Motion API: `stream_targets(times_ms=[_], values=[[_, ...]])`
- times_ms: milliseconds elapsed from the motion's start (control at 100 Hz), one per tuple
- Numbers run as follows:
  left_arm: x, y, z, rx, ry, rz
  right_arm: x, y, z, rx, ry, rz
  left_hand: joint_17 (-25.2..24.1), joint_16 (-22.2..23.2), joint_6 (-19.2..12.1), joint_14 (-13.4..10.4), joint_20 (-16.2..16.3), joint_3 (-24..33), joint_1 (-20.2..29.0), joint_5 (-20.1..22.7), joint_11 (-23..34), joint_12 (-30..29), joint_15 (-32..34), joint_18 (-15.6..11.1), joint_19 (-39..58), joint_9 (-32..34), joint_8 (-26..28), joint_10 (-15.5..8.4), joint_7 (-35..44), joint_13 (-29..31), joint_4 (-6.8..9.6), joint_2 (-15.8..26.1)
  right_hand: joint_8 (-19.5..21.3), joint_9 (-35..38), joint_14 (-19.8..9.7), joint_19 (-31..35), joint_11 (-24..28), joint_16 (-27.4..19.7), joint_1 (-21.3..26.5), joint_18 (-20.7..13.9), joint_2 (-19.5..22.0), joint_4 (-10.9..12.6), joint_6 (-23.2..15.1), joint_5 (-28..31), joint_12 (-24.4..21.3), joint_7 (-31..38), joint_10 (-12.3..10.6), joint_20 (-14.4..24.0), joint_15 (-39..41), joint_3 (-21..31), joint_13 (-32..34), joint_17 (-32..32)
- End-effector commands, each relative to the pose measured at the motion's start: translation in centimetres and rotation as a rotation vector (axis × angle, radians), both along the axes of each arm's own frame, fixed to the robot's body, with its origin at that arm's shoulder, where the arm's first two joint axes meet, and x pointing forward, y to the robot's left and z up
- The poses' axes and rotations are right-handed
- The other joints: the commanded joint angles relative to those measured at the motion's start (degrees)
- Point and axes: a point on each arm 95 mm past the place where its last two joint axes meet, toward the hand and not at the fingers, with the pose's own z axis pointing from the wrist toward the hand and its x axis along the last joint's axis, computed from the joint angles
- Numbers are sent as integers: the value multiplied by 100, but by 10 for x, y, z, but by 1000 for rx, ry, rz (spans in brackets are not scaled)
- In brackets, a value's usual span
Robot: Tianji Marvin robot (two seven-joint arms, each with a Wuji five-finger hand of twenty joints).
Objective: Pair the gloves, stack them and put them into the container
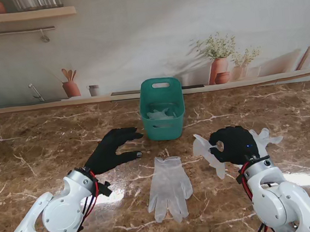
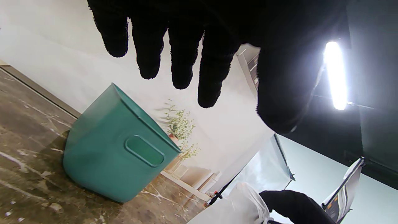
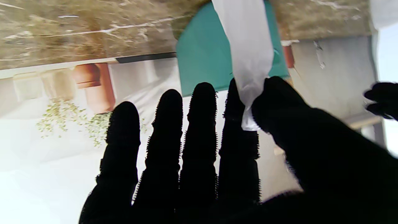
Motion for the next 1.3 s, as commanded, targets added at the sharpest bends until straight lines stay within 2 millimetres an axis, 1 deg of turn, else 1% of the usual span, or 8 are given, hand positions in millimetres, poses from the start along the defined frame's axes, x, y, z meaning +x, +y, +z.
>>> stream_targets(times_ms=[0, 370, 390, 400, 440, 770, 1040, 1290], values=[[-3, -4, 9, 1, -13, -24, -2, 5, 7, 20, 5, 41, -18, -19, -22, -199, 74, -188, 145, 41, -17, -25, -80, -30, 64, 199, 39, -4, 47, 29, 133, -159, 130, 37, 48, -171, -27, -39, 161, 42, 172, -55, -62, 253, 98, 304, 20, -117, -138, 149, -46, -130], [-17, -10, 21, 36, -32, -84, -1, 27, 27, 181, -11, 190, -83, 94, 141, 91, 277, -37, 210, 58, 25, 2, 31, 172, 327, 371, -92, 213, 1, 168, 160, -573, 105, -86, 7, -661, -180, -117, 165, 105, 142, -46, -58, 279, 42, 313, 23, -202, -371, 164, -238, -364], [-18, -10, 21, 39, -34, -85, -1, 29, 27, 189, -12, 195, -91, 165, 154, 102, 353, 568, -81, 76, 18, 8, 17, 193, 342, 390, -154, 234, 7, 192, 93, -717, 105, -85, 12, -683, -169, -117, 167, 113, 142, -47, -53, 277, 53, 313, 17, -206, -370, 162, -237, -361], [-18, -10, 21, 41, -34, -86, -1, 30, 27, 191, -13, 197, -112, 111, 160, 131, 400, 1735, -635, 114, 55, 15, 62, 234, 412, 410, -144, 256, -19, 221, -46, -977, 104, -86, 13, -692, -165, -116, 165, 117, 144, -48, -52, 276, 57, 313, 21, -207, -369, 160, -234, -358], [-20, -11, 21, 46, -36, -87, -1, 33, 28, 194, -17, 204, -98, 126, 135, 205, 425, 2115, -816, 188, 80, 21, 115, 296, 452, 491, -129, 270, 7, 306, -102, -1042, 102, -77, 13, -707, -148, -113, 155, 120, 152, -50, -58, 271, 74, 310, 24, -206, -363, 153, -225, -344], [-41, -25, 18, 33, -133, -43, -4, 58, 32, 278, -39, 164, 32, 2006, -610, 704, 1699, 2017, -454, 1136, 867, 1291, 1406, 1011, 2902, 2207, 1364, 22, 2086, 1782, -406, -1204, -11, 733, 138, 155, 672, 461, 166, 254, 45, -25, 52, 283, 1370, 373, 81, 198, 658, 175, 494, 259], [-50, -53, -5, 99, -121, -26, -11, 85, 33, 420, -43, 125, -225, 1429, 224, 478, 1187, 1784, -1023, 295, 193, 834, 558, 687, 1896, 608, -124, 291, -10, 308, -125, -1123, -8, 1292, 237, 1389, 1053, 925, 169, 324, -2, -21, -32, 269, 1517, 339, 227, 527, 1578, 155, 1159, 759], [-50, -71, -17, 105, -112, -51, -17, 110, 34, 512, -62, 91, -297, 1273, 578, 271, 2206, 1136, -1218, -759, 55, 695, 186, 255, 162, -722, -470, 348, -655, -814, -29, -1119, -190, 1293, 239, 1334, 1108, 906, 226, 328, -57, -13, 107, 276, 1484, 324, 282, 399, 1568, 127, 1080, 643]])
